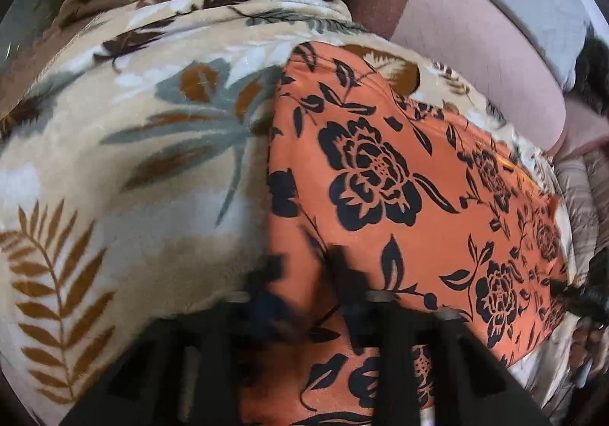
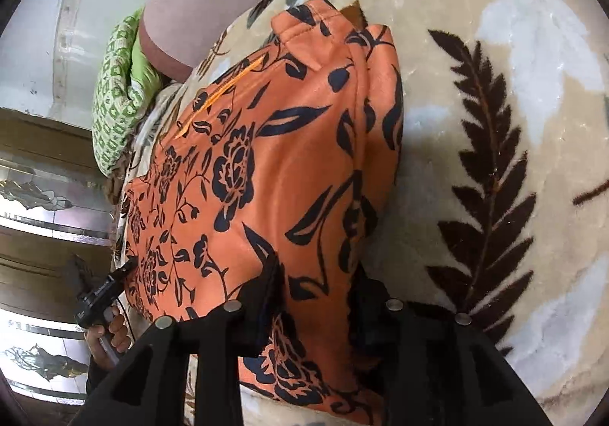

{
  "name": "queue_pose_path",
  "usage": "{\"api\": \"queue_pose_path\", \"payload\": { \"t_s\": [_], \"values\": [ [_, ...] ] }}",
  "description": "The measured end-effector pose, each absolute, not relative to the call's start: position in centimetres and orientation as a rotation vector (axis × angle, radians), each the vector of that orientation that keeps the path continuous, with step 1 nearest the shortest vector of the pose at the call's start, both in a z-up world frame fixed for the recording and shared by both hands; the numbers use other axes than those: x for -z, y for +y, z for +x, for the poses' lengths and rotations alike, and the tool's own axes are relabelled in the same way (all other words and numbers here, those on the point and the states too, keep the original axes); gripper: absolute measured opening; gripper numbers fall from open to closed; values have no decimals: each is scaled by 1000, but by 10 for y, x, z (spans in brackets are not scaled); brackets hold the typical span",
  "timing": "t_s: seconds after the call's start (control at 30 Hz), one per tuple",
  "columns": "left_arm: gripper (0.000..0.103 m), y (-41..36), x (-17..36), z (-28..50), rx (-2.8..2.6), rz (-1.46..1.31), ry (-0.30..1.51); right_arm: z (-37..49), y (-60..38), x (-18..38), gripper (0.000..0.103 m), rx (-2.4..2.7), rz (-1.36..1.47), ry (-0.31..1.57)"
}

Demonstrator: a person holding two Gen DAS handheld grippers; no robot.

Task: Fold small clothes

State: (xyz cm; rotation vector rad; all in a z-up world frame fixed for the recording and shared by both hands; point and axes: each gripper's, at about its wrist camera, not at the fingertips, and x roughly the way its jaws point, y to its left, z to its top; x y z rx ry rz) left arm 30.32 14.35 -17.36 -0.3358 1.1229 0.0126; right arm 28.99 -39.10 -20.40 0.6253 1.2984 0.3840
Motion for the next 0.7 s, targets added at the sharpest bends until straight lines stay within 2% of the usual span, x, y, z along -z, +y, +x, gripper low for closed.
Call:
{"api": "queue_pose_path", "payload": {
  "t_s": [0.07, 0.27, 0.5, 0.6, 0.7],
  "values": [
    [13, 147, 169, 305, -27, -374, 1140, 288, -390, 195, 26, -394, 619, 1295],
    [12, 142, 116, 283, 9, -389, 1061, 275, -389, 144, 23, -435, 634, 1229],
    [12, 139, 43, 207, 48, -358, 940, 219, -388, 91, 18, -470, 576, 1197],
    [12, 145, 54, 163, 55, -378, 962, 177, -391, 92, 17, -463, 528, 1240],
    [15, 145, 99, 140, 54, -375, 1051, 139, -393, 131, 20, -432, 515, 1345]
  ]
}}
